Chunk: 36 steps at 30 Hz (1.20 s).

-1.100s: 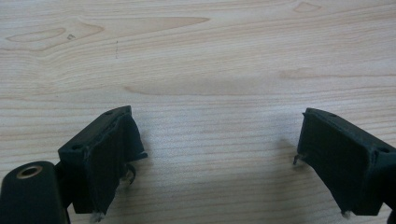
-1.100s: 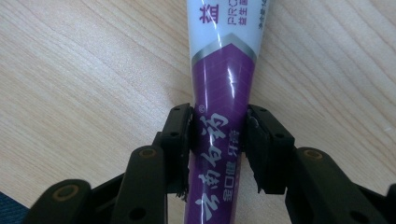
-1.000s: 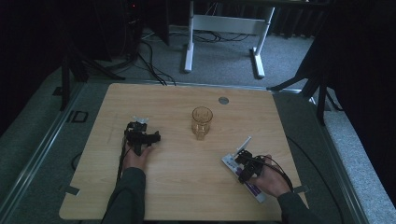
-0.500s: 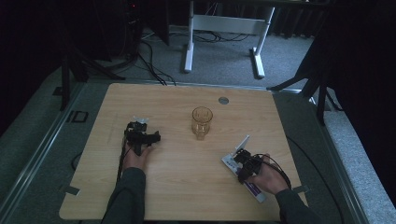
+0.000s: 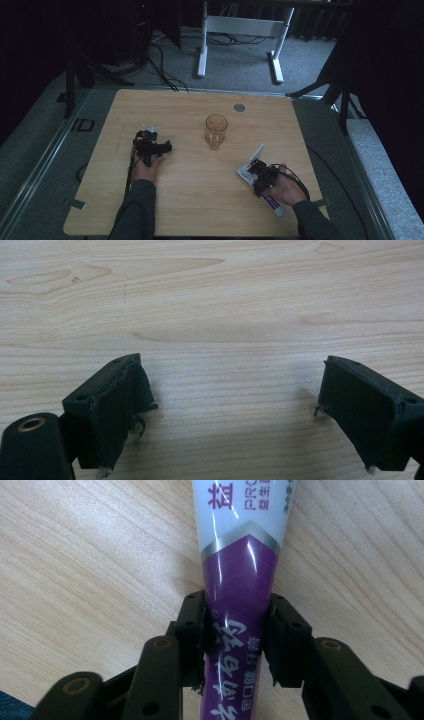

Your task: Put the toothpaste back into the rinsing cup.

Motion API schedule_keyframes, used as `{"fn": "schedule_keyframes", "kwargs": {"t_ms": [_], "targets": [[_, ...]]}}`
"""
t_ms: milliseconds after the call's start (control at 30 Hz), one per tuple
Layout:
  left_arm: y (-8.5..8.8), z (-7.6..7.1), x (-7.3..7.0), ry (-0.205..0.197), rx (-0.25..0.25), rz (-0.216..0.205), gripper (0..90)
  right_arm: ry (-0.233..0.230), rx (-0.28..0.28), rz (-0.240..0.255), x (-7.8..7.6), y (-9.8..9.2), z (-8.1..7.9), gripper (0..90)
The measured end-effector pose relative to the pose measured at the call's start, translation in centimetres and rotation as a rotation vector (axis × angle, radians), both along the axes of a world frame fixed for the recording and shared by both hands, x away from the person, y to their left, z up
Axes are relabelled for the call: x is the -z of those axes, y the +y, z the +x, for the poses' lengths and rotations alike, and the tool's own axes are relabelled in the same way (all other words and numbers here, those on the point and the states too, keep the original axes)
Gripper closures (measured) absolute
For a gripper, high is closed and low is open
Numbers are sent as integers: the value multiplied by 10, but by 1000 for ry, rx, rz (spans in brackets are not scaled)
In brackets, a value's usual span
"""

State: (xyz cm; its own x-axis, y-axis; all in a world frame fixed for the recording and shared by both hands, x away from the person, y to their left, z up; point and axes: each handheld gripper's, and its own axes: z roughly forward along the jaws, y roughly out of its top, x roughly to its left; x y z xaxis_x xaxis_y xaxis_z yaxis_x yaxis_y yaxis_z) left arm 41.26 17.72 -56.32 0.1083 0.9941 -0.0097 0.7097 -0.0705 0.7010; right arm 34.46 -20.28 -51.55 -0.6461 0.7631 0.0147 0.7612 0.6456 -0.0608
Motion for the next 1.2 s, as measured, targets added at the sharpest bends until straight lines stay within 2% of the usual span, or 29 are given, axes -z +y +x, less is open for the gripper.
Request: {"fn": "schedule_keyframes", "kwargs": {"t_ms": [267,533,767,800,1133,1200], "targets": [[0,0,0,-1,-1,-1,111,-13,-20,-4,-3,-2,-2,690],[0,0,0,-1,-2,-1,111,-51,18,18,-9,-14,-1,696],[0,0,0,-2,-2,-1,111,-99,40,45,-18,-20,0,697],[0,0,0,-1,-2,-1,111,-123,53,59,-22,-23,2,697],[0,0,0,-1,-2,-1,111,-199,95,104,-38,-32,4,697],[0,0,0,-1,-2,-1,111,-235,111,121,-43,-35,5,697]]}}
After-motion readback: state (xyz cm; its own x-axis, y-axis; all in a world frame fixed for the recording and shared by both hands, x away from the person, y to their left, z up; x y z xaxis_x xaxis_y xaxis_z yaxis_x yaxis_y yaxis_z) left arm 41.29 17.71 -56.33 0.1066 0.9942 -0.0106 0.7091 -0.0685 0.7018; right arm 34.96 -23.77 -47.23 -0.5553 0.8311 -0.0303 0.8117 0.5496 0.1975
